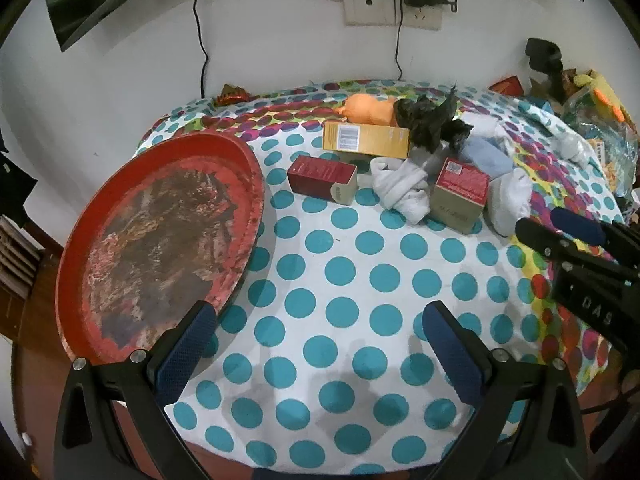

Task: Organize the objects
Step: 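Grasp the white rolled sock with the right tool, then grasp the red square cream box with the left tool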

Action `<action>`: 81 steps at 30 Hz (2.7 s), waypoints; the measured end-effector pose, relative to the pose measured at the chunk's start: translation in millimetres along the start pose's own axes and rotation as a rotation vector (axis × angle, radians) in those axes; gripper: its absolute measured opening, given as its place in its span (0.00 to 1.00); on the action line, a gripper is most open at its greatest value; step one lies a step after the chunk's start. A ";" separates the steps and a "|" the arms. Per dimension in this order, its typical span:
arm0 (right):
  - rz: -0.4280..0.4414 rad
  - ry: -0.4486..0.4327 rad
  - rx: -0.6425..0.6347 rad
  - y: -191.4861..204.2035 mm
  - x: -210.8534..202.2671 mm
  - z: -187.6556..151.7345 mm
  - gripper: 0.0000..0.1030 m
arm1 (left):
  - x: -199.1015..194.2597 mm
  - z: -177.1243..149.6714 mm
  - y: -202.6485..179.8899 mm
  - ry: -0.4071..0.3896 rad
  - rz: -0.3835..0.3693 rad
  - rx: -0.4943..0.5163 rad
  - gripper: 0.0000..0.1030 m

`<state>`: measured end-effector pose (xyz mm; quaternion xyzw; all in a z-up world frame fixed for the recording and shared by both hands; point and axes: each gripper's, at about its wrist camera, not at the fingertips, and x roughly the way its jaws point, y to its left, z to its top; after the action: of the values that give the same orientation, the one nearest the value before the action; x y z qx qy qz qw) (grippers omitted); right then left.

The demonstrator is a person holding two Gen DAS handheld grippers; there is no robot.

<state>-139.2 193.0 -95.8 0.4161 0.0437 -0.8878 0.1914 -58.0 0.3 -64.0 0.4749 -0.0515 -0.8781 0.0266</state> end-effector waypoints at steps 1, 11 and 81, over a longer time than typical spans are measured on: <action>-0.002 0.005 0.004 -2.2 3.9 1.1 0.52 | 3.0 0.6 -0.2 0.004 -0.001 0.000 1.00; 0.002 0.037 0.022 -12.5 34.1 8.3 0.52 | 22.7 9.9 -6.1 0.011 -0.018 0.016 1.00; 0.089 -0.066 0.125 -75.8 30.3 -11.9 0.42 | 81.5 83.8 -93.7 0.026 -0.373 0.249 0.74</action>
<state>-176.8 256.6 -132.6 0.3995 -0.0363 -0.8927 0.2056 -172.6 91.1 -97.1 0.4871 -0.0705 -0.8484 -0.1947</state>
